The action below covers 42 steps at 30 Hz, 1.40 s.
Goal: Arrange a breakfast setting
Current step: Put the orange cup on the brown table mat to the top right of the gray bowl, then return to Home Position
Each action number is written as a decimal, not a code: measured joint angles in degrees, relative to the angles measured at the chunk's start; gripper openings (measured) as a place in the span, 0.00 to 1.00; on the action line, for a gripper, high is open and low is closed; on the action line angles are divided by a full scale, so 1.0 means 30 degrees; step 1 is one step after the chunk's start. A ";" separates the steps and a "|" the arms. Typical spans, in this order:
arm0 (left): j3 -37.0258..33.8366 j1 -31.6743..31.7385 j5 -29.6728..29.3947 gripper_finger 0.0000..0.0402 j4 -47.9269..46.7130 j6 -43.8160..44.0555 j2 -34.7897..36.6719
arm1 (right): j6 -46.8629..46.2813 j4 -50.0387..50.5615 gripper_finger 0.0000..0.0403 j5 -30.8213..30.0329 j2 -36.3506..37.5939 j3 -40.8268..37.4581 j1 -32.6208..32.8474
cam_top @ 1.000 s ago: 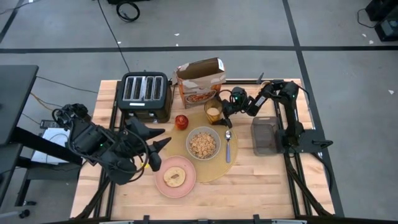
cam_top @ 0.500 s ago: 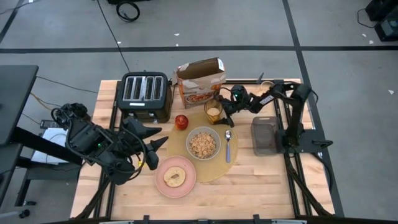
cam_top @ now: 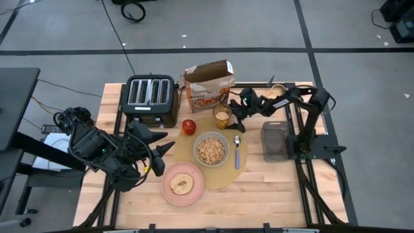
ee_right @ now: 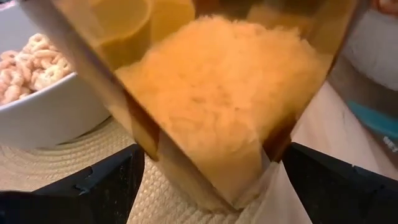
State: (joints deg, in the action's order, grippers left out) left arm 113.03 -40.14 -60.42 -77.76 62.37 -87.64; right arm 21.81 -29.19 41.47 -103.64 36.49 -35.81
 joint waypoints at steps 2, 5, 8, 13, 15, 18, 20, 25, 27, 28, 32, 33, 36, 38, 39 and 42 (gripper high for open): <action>0.0000 0.0000 0.0049 0.47 0.0000 0.0000 0.0000 | 0.0557 0.0616 0.95 -0.0249 0.0478 0.0000 -0.0006; 0.0000 -0.0003 0.0215 0.47 -0.0003 0.0000 0.0000 | 0.0774 0.1535 0.95 -0.0908 0.1182 0.0000 -0.0022; 0.0000 -0.0171 0.0393 0.47 0.0007 0.0007 0.0000 | 0.0941 0.2879 0.95 -0.1048 0.2121 0.0000 -0.0122; 0.0000 -0.0620 0.0414 0.47 0.0010 0.0011 0.0010 | 0.2087 0.6855 0.95 -0.2363 0.4272 0.0000 -0.0384; 0.0000 -0.0893 0.0423 0.47 0.0001 0.0015 0.0063 | 0.2218 0.8244 0.94 -0.2910 0.5265 0.0000 -0.0415; 0.0000 -0.1184 0.0423 0.47 -0.0193 0.0150 0.0095 | 0.2243 1.0209 0.93 -0.3773 0.7125 0.0000 -0.0406; -0.0007 -0.1546 0.0266 0.47 -0.1109 0.0814 0.0095 | 0.2031 1.1562 0.93 -0.4488 0.8703 0.0000 -0.0332; -0.1381 -0.2739 -0.0230 0.43 -0.3769 0.4613 0.0526 | 0.0537 1.5791 0.92 -0.5503 1.3175 0.1109 0.0327; -0.2787 -0.3049 -0.0276 0.39 -0.3605 0.5147 0.1175 | -0.0460 1.6832 0.90 -0.5573 1.4582 0.1753 0.0907; -0.3582 -0.3072 -0.0277 0.37 -0.3296 0.5237 0.1621 | -0.1135 1.6903 0.89 -0.5602 1.5206 0.1954 0.1286; -0.7217 -0.2434 0.0908 0.31 -0.0003 0.3644 0.3492 | -0.4513 1.5036 0.82 -0.5641 1.6868 0.2171 0.3563; -0.8155 -0.2068 0.1228 0.29 0.1324 0.2594 0.3928 | -0.5480 1.4433 0.79 -0.5865 1.7044 0.2171 0.4307; -1.0990 -0.1124 0.1887 0.24 0.5757 -0.1173 0.5431 | -0.7707 1.2227 0.71 -0.6638 1.7247 0.2171 0.6705; -1.2858 -0.0332 0.2719 0.19 0.9063 -0.3754 0.6447 | -0.8868 1.0413 0.64 -0.6988 1.7218 0.2164 0.8282; -1.3760 0.0135 0.3448 0.17 1.0799 -0.5095 0.6832 | -0.9378 0.9354 0.60 -0.7030 1.7184 0.2164 0.8983; -1.6244 0.1828 0.6810 0.10 1.6274 -0.9700 0.7731 | -0.9984 0.6476 0.50 -0.6767 1.7174 0.2164 1.0540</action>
State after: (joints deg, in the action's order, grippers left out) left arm 64.30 -34.66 -39.99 -28.94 33.27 -64.44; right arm -8.14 -9.77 21.17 -52.12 42.98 -4.19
